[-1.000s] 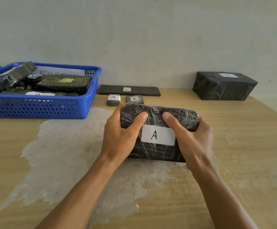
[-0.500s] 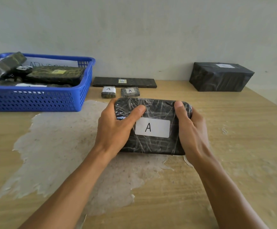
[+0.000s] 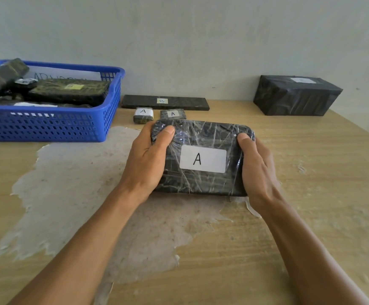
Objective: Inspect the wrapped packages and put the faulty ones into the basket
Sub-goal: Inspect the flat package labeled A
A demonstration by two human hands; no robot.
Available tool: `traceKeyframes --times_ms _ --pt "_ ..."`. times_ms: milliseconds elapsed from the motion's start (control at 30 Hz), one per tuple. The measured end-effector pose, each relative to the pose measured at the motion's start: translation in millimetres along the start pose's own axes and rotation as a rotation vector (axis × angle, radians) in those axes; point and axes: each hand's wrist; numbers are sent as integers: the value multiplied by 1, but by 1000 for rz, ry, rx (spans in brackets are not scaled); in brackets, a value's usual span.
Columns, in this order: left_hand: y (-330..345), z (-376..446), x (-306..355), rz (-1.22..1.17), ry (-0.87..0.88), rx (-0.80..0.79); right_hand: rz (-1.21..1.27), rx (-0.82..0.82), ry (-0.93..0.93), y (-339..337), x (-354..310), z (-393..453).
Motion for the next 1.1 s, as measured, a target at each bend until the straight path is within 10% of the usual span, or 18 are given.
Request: traceKeyframes --times_ms 1100 --pt "-5 6 -13 -147 -101 -182 226 -188 149 -13 12 19"
Point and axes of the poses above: each hand's wrist, its own z-axis towards the middle knuckle, its own y-axis out of the palm, x = y × z, and after that the axes turned 8 degrees about y, right-handed
